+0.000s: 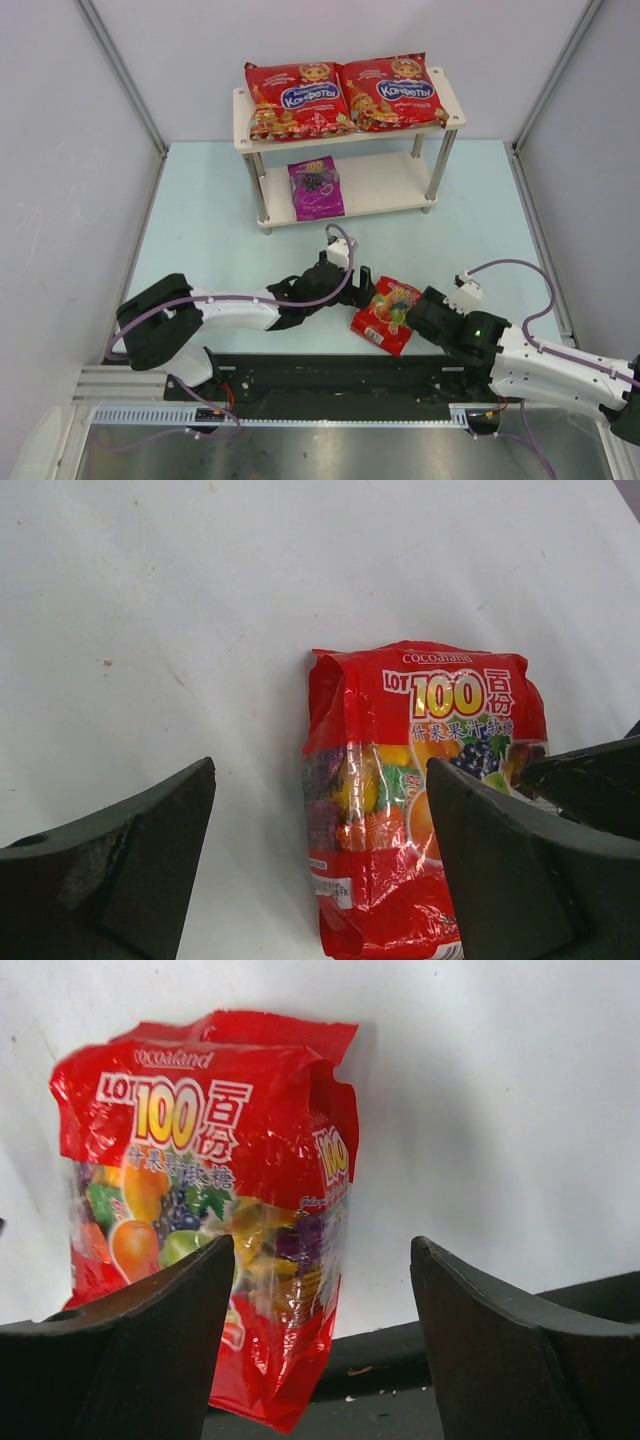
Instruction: Place and organize the candy bags onto the shelf
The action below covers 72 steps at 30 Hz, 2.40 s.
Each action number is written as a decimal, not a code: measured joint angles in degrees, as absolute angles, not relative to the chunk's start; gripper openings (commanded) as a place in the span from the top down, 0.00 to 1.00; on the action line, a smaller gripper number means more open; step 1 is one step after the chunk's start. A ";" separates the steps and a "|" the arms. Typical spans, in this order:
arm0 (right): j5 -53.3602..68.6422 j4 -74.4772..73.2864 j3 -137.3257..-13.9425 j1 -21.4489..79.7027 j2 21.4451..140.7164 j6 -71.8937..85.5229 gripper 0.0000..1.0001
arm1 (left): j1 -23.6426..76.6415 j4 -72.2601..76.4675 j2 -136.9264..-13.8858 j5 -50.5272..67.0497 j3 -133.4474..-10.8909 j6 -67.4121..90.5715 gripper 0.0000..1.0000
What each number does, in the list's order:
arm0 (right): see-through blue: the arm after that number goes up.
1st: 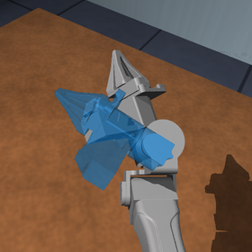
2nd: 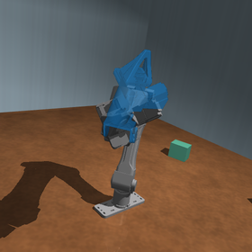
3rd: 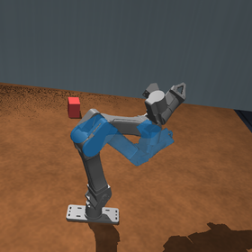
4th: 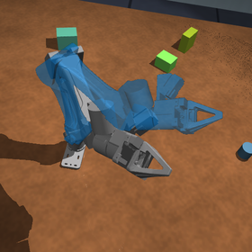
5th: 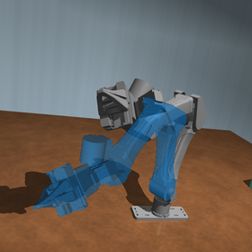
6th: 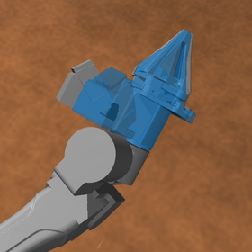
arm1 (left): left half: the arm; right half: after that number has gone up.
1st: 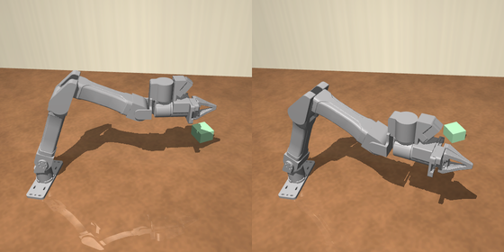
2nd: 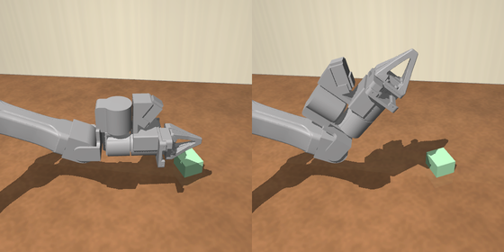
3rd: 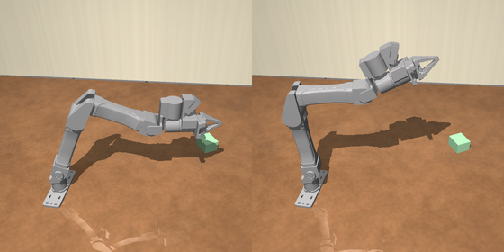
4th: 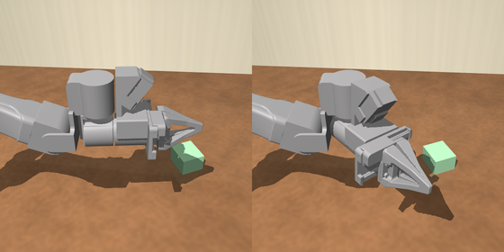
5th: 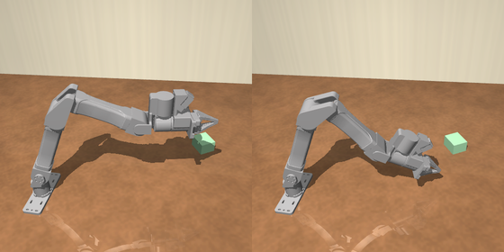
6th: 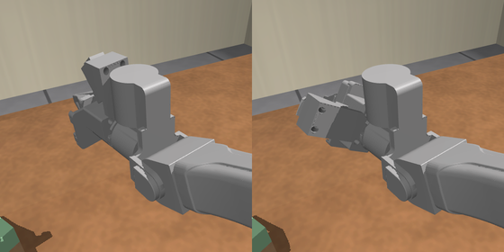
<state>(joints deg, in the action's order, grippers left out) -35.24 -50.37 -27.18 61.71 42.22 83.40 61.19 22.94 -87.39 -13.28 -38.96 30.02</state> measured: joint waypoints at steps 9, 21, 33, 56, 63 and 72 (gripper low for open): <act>-30.15 -41.93 -21.85 58.65 37.56 80.25 0.61 | 61.87 22.92 -87.46 -13.17 -39.18 30.06 0.20; -27.99 -37.17 -21.12 57.82 33.58 75.79 1.00 | 63.05 22.90 -89.82 -11.97 -39.09 31.70 0.32; -28.51 -37.85 -27.57 58.67 34.54 68.88 1.00 | 64.60 22.96 -90.11 -11.86 -37.85 32.71 0.35; -22.41 -19.46 -40.23 59.55 60.25 50.41 1.00 | 64.75 10.50 -83.55 -21.41 -34.39 38.61 0.38; -20.67 -14.46 -40.27 59.88 63.99 49.63 1.00 | 64.86 -2.70 -79.55 -28.14 -34.28 45.91 0.51; -17.47 -6.55 -42.61 60.18 71.68 48.05 0.49 | 64.86 -22.63 -55.13 -38.92 -33.85 56.12 0.50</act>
